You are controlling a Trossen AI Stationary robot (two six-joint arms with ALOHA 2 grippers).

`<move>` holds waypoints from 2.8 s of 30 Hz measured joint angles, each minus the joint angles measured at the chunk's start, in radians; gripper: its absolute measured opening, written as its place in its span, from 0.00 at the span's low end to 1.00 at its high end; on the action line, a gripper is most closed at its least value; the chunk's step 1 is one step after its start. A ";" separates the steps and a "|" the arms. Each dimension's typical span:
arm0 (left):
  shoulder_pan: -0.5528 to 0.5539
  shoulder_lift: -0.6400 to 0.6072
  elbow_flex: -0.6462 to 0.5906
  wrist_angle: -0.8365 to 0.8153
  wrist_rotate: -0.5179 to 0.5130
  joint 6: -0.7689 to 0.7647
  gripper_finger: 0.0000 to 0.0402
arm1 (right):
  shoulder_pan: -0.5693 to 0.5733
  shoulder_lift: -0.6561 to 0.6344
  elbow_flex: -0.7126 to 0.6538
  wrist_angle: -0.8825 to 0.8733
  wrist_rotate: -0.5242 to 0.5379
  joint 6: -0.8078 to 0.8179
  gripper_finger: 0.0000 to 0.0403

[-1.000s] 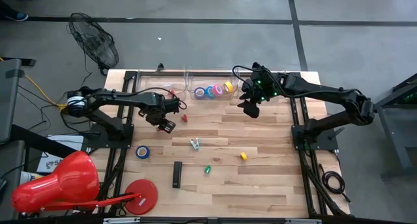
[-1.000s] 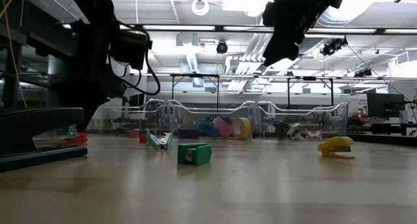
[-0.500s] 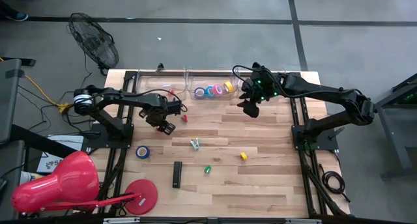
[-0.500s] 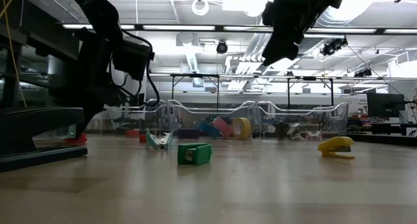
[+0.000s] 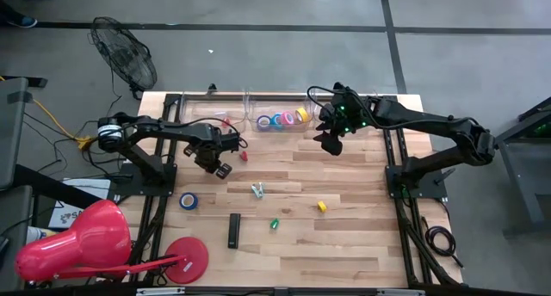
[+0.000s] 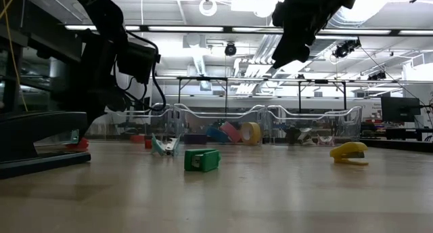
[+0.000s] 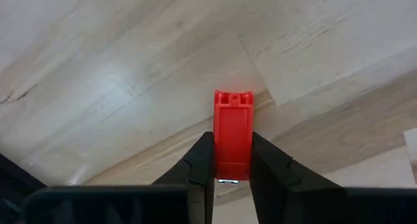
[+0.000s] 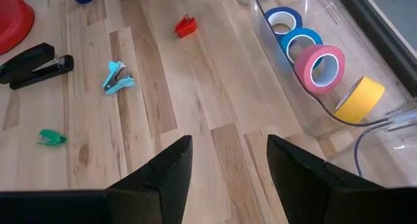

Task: Pick and place Stapler, Stapler remover, tape
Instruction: Put the left red stapler into the left transparent bin

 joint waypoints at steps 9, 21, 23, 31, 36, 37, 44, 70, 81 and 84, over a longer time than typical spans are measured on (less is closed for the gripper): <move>0.000 -0.004 0.085 -0.038 0.006 0.028 0.16 | 0.000 0.000 0.000 0.000 0.000 0.001 0.47; 0.010 -0.005 0.443 -0.169 -0.351 0.114 0.16 | 0.000 0.000 0.000 0.000 0.001 0.001 0.47; 0.035 -0.005 0.479 -0.185 -0.393 0.126 0.16 | 0.000 0.000 0.000 0.000 0.005 0.001 0.47; 0.227 -0.005 0.492 -0.174 -0.383 0.180 0.16 | 0.000 0.000 0.000 0.000 0.041 0.001 0.47; 0.335 -0.005 0.492 -0.168 -0.378 0.185 0.16 | 0.000 0.000 0.000 0.010 0.041 0.005 0.47; 0.353 -0.005 0.492 -0.165 -0.376 0.193 0.16 | 0.000 0.000 0.000 0.012 0.041 0.005 0.47; 0.429 0.053 0.491 -0.135 -0.344 0.212 0.16 | 0.000 0.000 0.000 0.026 0.049 0.020 0.47; 0.439 0.285 0.491 0.061 -0.146 0.242 0.16 | 0.000 0.000 0.000 0.078 0.052 0.028 0.47; 0.439 0.294 0.491 0.059 -0.145 0.231 0.29 | 0.000 0.000 0.000 0.079 0.052 0.028 0.47; 0.439 0.295 0.491 0.058 -0.128 0.235 0.32 | 0.000 0.000 0.000 0.079 0.052 0.028 0.47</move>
